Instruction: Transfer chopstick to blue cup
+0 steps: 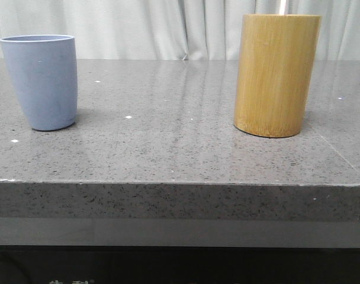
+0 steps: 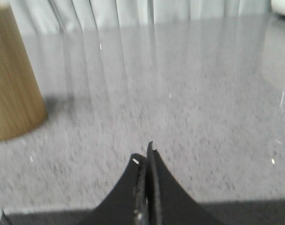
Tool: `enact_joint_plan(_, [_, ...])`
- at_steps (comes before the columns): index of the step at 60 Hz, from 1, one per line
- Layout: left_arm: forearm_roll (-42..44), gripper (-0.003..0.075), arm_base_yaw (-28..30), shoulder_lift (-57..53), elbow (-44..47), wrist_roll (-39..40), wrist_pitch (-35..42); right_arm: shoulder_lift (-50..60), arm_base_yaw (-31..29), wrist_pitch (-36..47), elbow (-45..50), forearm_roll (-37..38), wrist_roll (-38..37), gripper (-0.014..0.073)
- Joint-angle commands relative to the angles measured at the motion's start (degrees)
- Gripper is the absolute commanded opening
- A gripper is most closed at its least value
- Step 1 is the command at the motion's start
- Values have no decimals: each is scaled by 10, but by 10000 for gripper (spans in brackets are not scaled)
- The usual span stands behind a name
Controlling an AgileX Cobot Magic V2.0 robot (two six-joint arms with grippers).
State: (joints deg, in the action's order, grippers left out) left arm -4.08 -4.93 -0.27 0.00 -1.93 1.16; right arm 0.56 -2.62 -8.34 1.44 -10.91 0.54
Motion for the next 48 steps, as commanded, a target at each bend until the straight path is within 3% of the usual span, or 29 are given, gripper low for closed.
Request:
enact_joint_plan(1, [-4,-19,-5,-13,-17,4,91,12,-3,61,-42,-30,1,-69])
enact_joint_plan(8, [-1,-19,-5,-2,-81,4,54,9,-3,23,-104,-32,1,-69])
enact_joint_plan(22, [0,-19,-5,152,-271,4,-140,-99,-3,-61,-255,-30,2,-69])
enact_joint_plan(37, [0,-19,-5,303,-337,4,-149,-246,-3,-90,-344,-30,96,-69])
enact_joint_plan(48, [-1,-18,-5,325,-339,4,-132,-270,-3,-90,-346,-41,97,-69])
